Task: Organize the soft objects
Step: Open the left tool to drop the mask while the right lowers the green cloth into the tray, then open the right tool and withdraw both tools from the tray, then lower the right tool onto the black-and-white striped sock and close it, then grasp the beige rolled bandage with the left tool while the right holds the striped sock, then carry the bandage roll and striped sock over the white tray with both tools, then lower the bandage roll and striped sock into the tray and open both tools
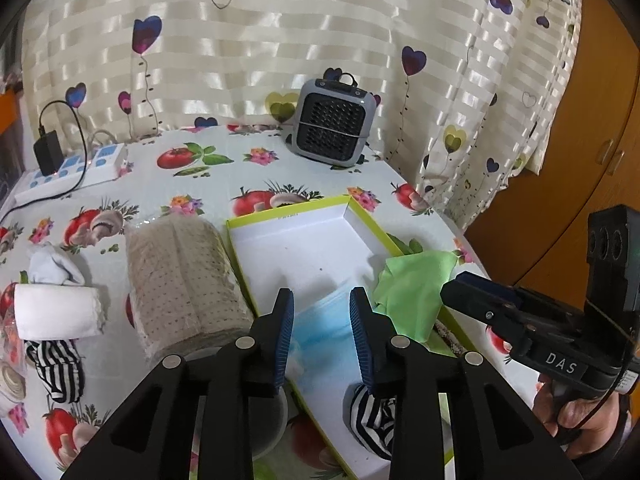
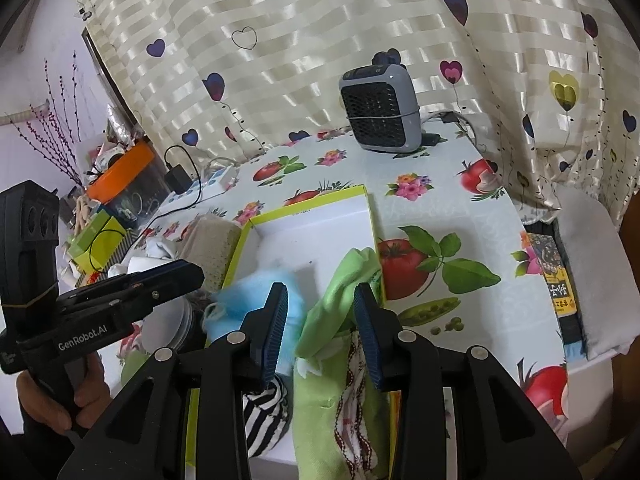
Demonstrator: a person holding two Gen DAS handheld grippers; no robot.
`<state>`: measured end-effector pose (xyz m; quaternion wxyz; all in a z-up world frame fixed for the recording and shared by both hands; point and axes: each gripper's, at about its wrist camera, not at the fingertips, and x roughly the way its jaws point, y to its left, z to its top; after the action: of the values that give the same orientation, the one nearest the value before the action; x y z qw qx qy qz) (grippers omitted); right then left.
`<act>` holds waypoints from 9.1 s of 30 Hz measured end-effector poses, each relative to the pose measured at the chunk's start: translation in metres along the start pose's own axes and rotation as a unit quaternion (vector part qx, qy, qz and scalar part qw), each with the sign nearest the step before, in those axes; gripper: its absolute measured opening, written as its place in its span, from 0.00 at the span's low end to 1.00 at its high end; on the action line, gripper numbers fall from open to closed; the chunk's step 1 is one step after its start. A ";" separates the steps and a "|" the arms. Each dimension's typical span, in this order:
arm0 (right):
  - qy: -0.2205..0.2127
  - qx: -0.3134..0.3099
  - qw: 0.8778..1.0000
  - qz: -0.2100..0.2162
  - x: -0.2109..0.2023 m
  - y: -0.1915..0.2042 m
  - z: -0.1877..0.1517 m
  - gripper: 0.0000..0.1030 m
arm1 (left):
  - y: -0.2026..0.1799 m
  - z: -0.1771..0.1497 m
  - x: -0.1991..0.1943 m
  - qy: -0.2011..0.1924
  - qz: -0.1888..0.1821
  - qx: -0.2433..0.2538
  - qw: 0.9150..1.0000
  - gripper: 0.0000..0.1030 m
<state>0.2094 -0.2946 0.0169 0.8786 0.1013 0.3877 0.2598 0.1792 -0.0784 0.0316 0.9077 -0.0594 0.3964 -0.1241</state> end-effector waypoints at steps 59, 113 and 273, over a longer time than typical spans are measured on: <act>-0.018 -0.119 0.992 0.046 -0.056 0.129 -0.061 0.40 | 0.095 -0.107 -0.120 -0.036 0.055 -0.075 0.995 0.27; 0.276 -0.358 0.892 0.023 0.214 0.323 -0.033 0.40 | 0.329 -0.123 -0.132 -0.056 0.140 -0.275 0.950 0.44; 0.015 0.004 1.000 0.009 0.009 0.004 -0.002 0.34 | 0.007 0.030 0.039 0.019 -0.019 -0.059 0.998 0.43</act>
<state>0.2112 -0.2866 0.0111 0.8701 0.1044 0.4005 0.2676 0.2281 -0.0825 0.0228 0.8927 -0.1179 0.4186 -0.1184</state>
